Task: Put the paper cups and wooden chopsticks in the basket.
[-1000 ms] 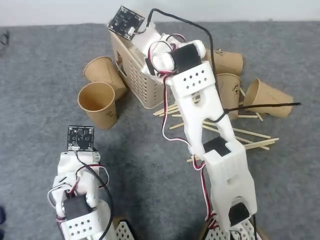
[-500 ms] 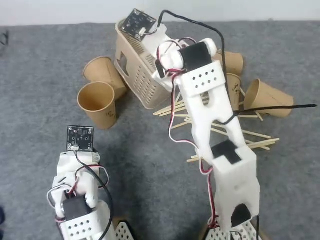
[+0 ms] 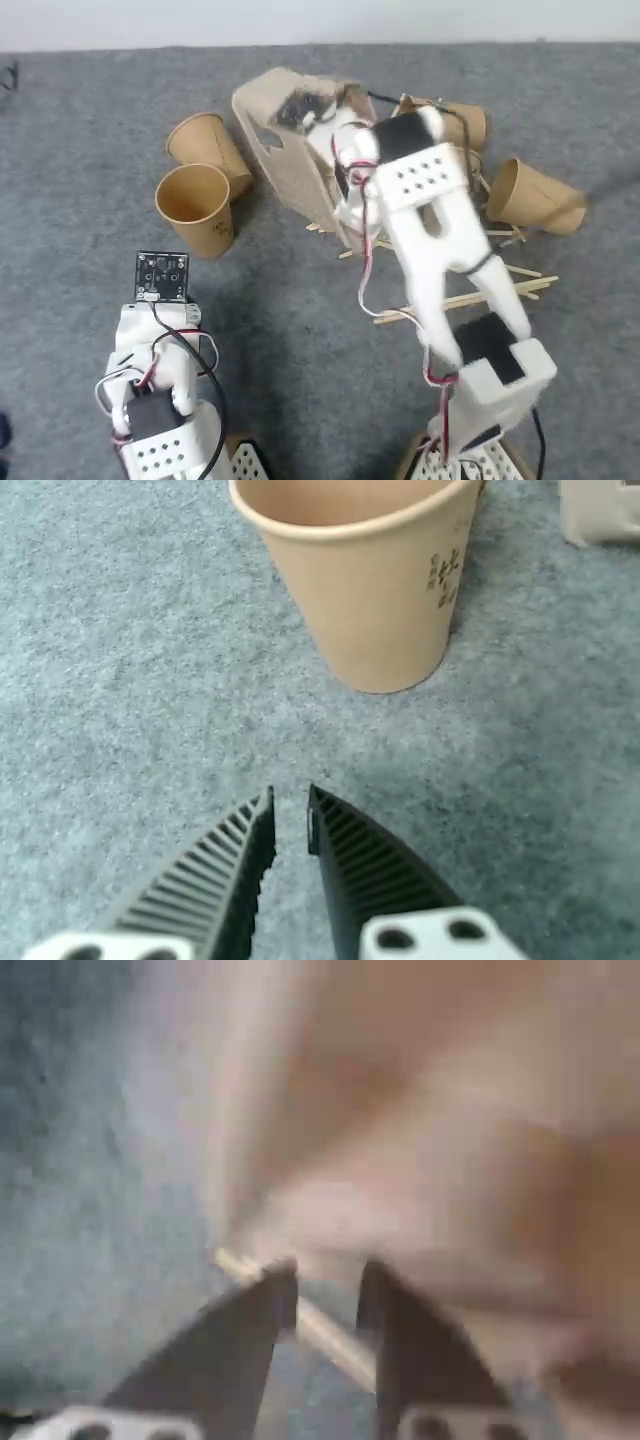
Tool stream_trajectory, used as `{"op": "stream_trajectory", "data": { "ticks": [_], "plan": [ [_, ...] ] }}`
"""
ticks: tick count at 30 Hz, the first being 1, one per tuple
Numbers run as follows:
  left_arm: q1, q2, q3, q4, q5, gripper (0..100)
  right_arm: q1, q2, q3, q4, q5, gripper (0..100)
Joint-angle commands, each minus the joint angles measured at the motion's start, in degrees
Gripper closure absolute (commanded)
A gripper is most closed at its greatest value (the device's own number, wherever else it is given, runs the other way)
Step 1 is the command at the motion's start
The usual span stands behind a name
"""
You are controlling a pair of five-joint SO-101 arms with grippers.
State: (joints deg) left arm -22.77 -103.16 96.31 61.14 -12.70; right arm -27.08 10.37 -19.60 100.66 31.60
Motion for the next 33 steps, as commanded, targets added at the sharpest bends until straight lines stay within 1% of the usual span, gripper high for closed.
{"op": "stream_trajectory", "data": {
  "ticks": [1, 8, 11, 13, 17, 25, 33],
  "plan": [
    [0.3, -0.5, -0.5, -1.2, -0.4, 94, -1.7, -9.5, 0.5, 2.1, 0.3, 86.9],
    [0.3, -0.5, -0.5, -1.3, -0.4, 94, -13.8, -32.7, 0.4, 1.8, 0.4, 86.9],
    [0.3, -0.5, -0.5, -1.3, -0.4, 94, -14.1, -37.9, 0.1, -0.3, 0.3, 86.9],
    [0.3, -0.5, -0.5, -1.3, -0.4, 94, -11.9, -39.0, -1.1, -1.7, 0.3, 86.9],
    [0.3, -0.5, -0.5, -1.3, -0.4, 94, -9.3, -37.7, -5.3, -2.4, 0.3, 86.8],
    [0.3, -0.5, -0.5, -1.3, -0.4, 94, -9.1, -28.7, -7.5, -6.3, 0.3, 86.5],
    [0.3, -0.5, -0.5, -1.3, -0.4, 94, -9.1, -11.4, -9.2, -18.6, 0.3, 86.4]
  ]
}}
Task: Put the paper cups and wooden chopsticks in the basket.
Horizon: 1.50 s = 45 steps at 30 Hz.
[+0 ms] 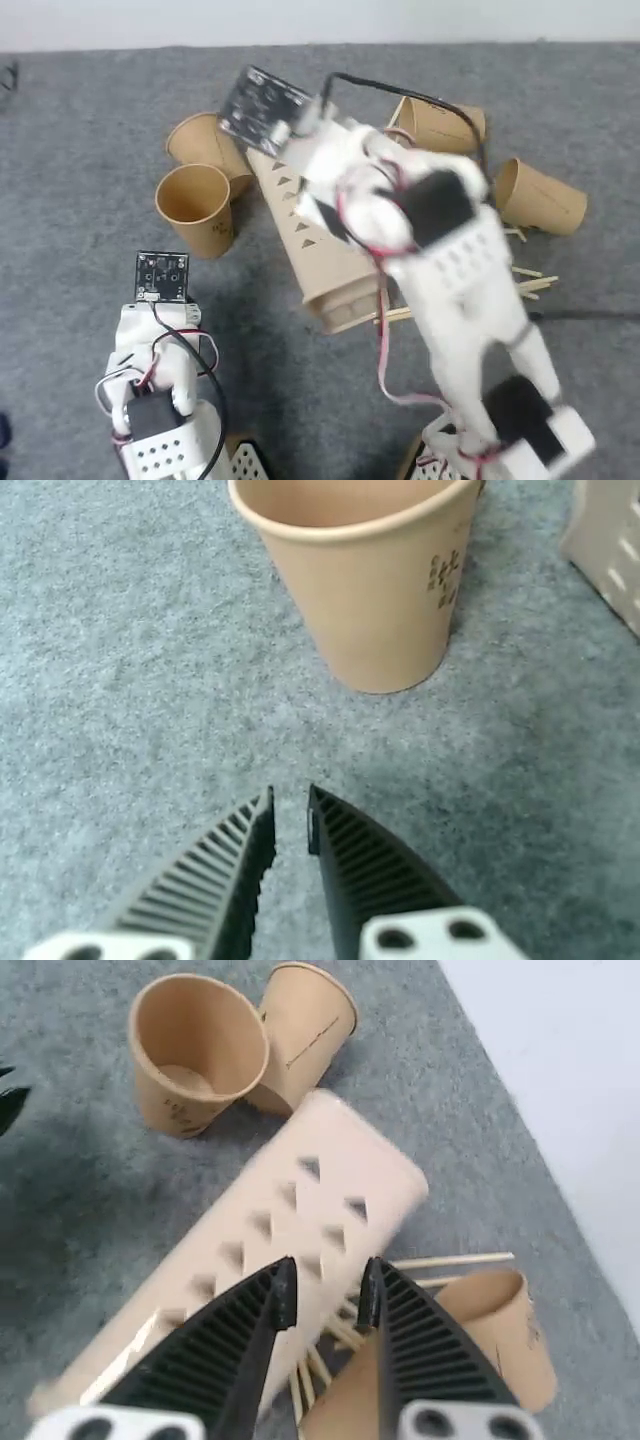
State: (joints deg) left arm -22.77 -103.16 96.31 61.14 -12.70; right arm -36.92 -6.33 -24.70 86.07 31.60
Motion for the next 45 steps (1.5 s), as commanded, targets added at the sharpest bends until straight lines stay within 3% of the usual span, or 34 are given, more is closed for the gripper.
{"op": "stream_trajectory", "data": {
  "ticks": [1, 11, 20, 25, 37, 45],
  "plan": [
    [0.3, -0.5, -0.5, -1.3, -0.4, 94, 0.5, 7.8, -5.5, -4.3, 0.3, 86.4],
    [0.3, -0.5, -0.5, -1.3, -0.4, 94, -0.7, 27.7, -30.3, -4.1, 4.4, 86.4],
    [0.3, -0.5, -0.5, -1.3, -0.4, 94, 3.3, 40.0, -38.0, -2.4, 4.4, 86.4],
    [0.3, -0.5, -0.5, -1.3, -0.4, 94, 5.4, 41.8, -38.2, 2.9, 4.6, 86.4],
    [0.4, -0.5, -0.5, -1.3, -0.4, 94, 18.0, 41.5, -38.2, 12.0, 6.9, 86.6],
    [0.5, -0.5, -0.5, -1.3, -0.4, 94, 14.1, 39.7, -41.2, 16.2, 11.7, 86.5]
  ]
}}
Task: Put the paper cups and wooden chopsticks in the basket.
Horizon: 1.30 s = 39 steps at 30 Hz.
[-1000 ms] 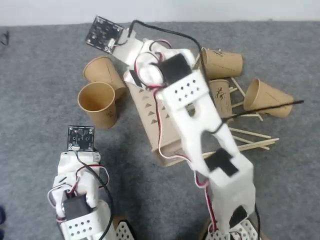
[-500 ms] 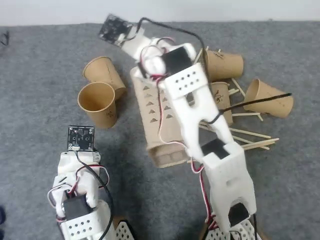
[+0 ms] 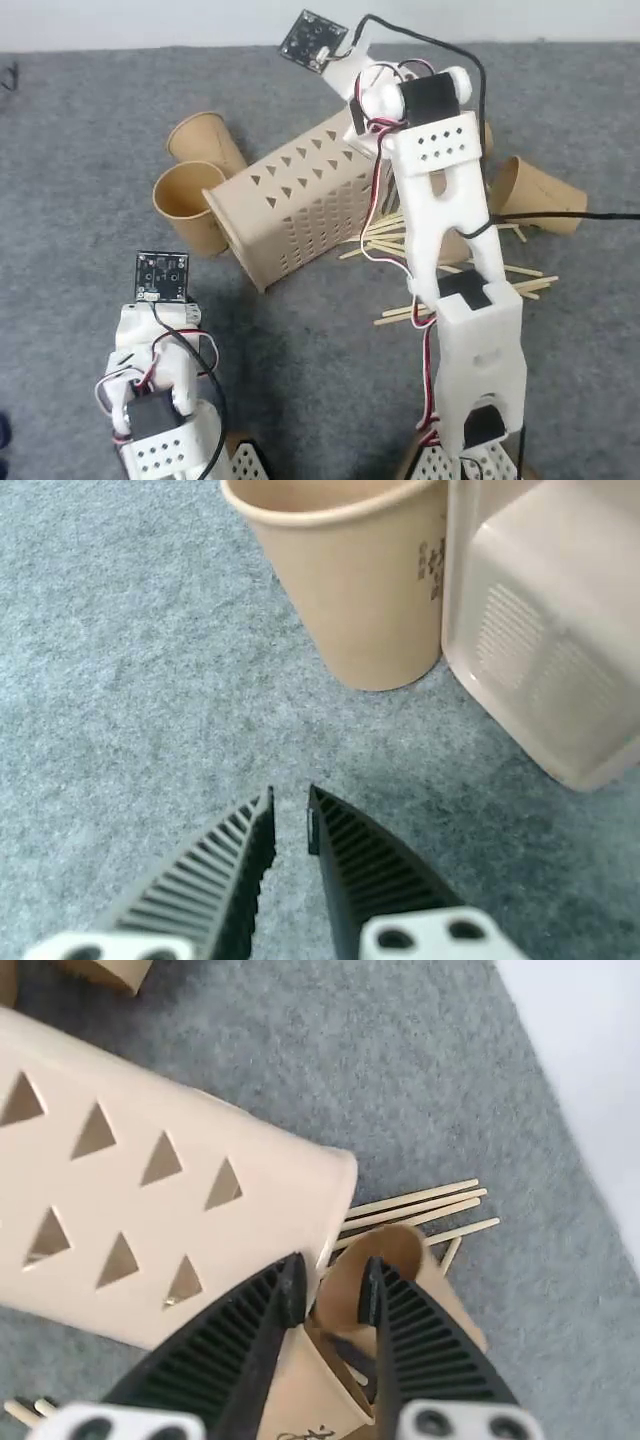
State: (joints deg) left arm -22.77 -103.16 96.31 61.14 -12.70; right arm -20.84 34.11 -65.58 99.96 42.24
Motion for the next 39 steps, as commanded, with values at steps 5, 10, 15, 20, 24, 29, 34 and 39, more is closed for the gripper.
{"op": "stream_trajectory", "data": {
  "ticks": [5, 10, 15, 20, 24, 29, 34, 39],
  "plan": [
    [0.5, -0.5, -0.4, -1.3, -0.4, 94, -3.9, -2.7, 2.8, 2.6, -0.8, 86.4],
    [0.5, -0.5, -0.4, -1.3, -0.4, 94, -3.9, -4.4, 4.2, 2.6, -7.0, 86.4],
    [0.4, -0.5, -0.4, -1.3, -0.4, 94, -3.4, -6.5, 4.3, 2.7, -10.9, 86.4],
    [0.3, -0.5, -0.7, -1.3, 0.0, 94, -1.1, -10.7, 4.3, 2.7, -14.2, 86.4],
    [0.3, -0.5, -2.2, -1.3, 1.0, 94, -0.8, -14.7, 4.5, 2.7, -14.3, 86.4],
    [0.2, -0.5, -8.4, -7.1, 6.3, 94, -0.8, -14.9, 11.5, 2.3, -14.2, 86.4],
    [3.7, -0.4, -20.7, -14.1, 14.2, 94, 0.7, -15.7, 12.3, 2.2, -14.2, 86.4],
    [12.3, -0.1, -26.8, -22.2, 14.5, 94, 2.4, -17.7, 12.2, 2.1, -14.6, 86.4]
  ]
}}
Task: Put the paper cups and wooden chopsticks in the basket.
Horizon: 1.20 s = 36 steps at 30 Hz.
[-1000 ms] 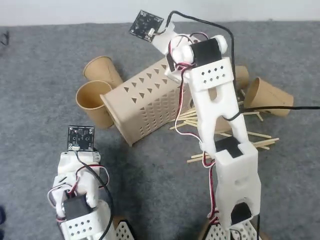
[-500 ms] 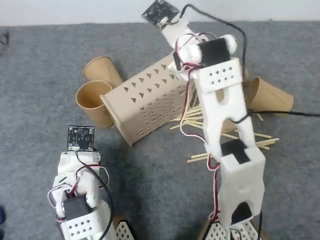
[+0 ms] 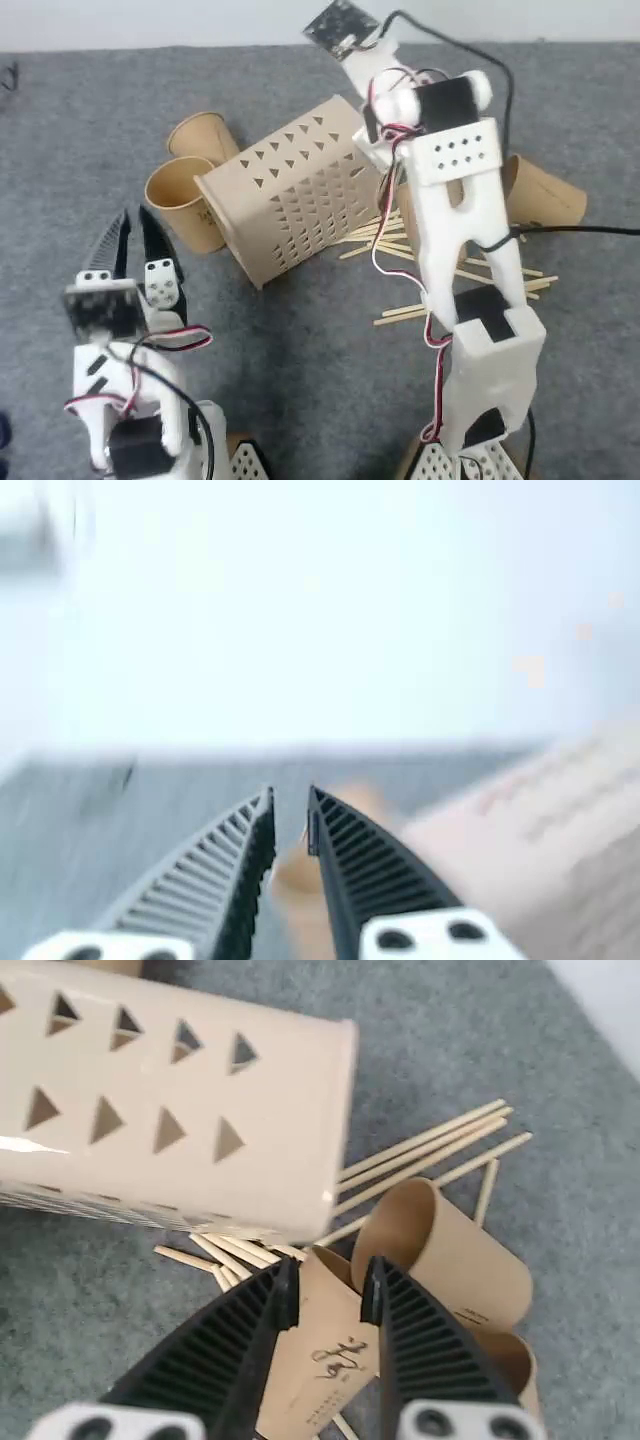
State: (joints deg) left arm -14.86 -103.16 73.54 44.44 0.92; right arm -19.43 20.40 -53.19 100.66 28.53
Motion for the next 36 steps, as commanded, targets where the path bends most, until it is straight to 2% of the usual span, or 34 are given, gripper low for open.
{"op": "stream_trajectory", "data": {
  "ticks": [1, 5, 7, 11, 14, 20, 25, 28, 36],
  "plan": [
    [6.1, -0.1, -3.9, -7.5, 0.9, 94, 1.0, -4.4, -0.2, 1.4, -0.9, 86.4],
    [10.5, 0.7, -2.5, -12.9, 1.6, 88, 0.9, -4.6, -0.3, 1.4, -0.8, 86.4],
    [10.4, 4.0, -2.7, -14.8, 4.9, 87, 0.9, -4.7, -0.3, 1.4, -0.8, 86.4],
    [8.4, 16.9, -11.2, -12.0, 9.8, 87, 0.9, -4.4, -0.3, 1.4, -0.8, 86.4],
    [8.4, 29.4, -22.8, -4.0, 11.0, 87, 1.1, -4.3, -0.3, 1.4, -0.8, 86.4],
    [8.4, 50.5, -49.1, 20.5, 10.7, 87, 1.2, -4.4, -0.3, 1.4, -0.6, 86.5],
    [9.6, 62.7, -66.4, 37.6, 10.0, 87, 1.3, -4.1, -0.1, 1.4, -0.5, 86.6],
    [11.5, 66.9, -71.2, 44.6, 9.9, 87, 1.3, -4.1, 0.0, 1.4, -0.5, 86.7],
    [14.4, 70.2, -72.3, 54.0, 10.5, 87, 3.9, -4.1, 0.0, 1.4, -0.5, 86.8]
  ]
}}
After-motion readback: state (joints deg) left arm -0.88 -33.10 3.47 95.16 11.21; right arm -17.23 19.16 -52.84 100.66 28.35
